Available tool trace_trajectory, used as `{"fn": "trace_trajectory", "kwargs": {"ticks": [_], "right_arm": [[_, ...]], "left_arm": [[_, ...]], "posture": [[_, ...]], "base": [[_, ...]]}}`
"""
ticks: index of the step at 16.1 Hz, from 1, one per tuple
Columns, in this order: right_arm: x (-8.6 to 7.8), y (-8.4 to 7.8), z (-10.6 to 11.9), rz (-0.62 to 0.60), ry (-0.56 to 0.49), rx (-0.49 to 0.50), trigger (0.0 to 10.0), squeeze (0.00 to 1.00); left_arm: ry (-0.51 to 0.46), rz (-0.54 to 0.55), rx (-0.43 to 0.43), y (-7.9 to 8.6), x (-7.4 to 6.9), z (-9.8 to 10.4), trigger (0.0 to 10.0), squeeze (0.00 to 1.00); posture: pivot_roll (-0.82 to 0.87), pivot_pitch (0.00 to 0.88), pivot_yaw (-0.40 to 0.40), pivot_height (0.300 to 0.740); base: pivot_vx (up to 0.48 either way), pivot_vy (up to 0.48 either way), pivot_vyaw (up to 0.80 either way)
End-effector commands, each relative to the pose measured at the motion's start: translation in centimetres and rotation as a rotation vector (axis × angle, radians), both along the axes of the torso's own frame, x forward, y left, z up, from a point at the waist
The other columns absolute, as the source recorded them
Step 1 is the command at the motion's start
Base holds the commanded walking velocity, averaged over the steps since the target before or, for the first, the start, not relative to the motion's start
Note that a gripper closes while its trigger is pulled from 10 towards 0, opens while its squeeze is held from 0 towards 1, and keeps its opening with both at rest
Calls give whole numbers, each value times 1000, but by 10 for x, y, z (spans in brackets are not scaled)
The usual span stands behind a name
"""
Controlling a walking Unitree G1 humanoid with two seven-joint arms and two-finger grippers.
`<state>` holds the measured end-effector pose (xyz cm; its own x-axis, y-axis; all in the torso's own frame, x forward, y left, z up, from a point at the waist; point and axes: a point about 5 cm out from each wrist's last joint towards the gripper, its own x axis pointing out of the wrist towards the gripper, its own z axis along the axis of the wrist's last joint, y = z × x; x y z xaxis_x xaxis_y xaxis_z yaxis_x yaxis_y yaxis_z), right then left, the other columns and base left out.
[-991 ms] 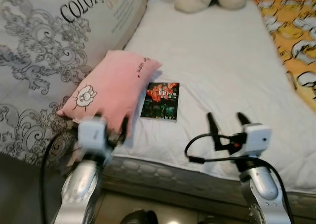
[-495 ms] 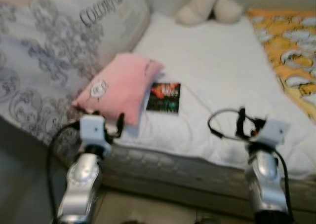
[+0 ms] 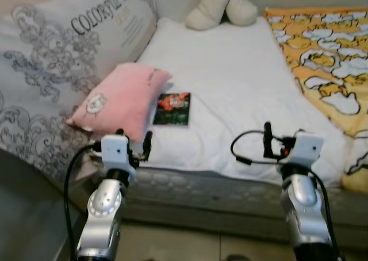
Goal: Clean up the room
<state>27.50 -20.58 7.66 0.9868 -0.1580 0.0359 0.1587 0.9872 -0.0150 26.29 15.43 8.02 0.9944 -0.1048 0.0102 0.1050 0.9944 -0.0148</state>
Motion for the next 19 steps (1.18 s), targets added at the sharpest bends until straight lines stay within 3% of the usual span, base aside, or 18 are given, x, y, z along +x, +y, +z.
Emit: {"fn": "trace_trajectory", "kwargs": {"ticks": [1,6,16,19], "right_arm": [[3,5,7,28,-39,-7,10000,0],[3,6,10,41,-50,-26,10000,0],[-1,11,5,88,-23,-46,10000,0],[-2,12,3,85,-9,-53,10000,0]], "left_arm": [[-13,-17,10,-1,2,2,10000,0],[-19,-21,26,1,12,4,10000,0],[-27,-82,38,3,16,6,10000,0],[-29,-84,39,7,19,7,10000,0]], "posture": [[-170,0,122,740],[-179,0,129,740],[-172,0,134,740],[-177,0,140,740]], "base": [[0,-480,0],[0,0,0],[0,-442,0],[171,-410,-744]]}}
